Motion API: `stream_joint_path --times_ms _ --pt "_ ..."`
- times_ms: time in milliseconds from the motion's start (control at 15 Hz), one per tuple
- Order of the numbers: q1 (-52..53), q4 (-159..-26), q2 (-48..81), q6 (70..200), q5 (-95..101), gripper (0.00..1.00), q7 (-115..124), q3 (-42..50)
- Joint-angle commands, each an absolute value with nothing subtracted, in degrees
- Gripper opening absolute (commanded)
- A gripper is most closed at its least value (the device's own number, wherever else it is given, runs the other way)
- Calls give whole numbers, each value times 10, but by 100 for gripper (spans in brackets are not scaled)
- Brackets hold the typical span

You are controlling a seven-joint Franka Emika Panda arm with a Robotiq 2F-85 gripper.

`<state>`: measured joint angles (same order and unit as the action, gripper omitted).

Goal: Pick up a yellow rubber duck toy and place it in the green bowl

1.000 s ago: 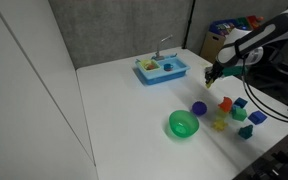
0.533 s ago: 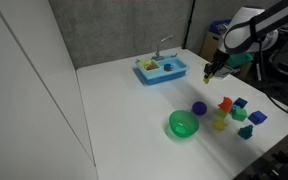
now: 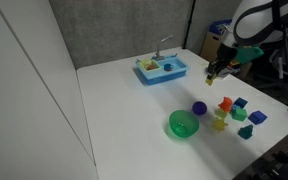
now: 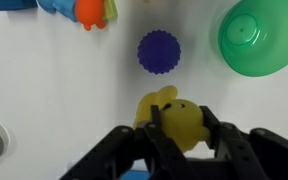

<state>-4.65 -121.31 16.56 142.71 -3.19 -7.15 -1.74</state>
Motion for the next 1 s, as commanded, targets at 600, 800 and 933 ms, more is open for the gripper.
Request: stream_joint_path --times_ms 600,800,933 --pt "-3 -1192 194 1403 -24 17 -79 -37" --pt "20 -1187 208 1389 -22 17 -79 -52" --pt "32 -1190 217 1384 -20 17 -79 -59"
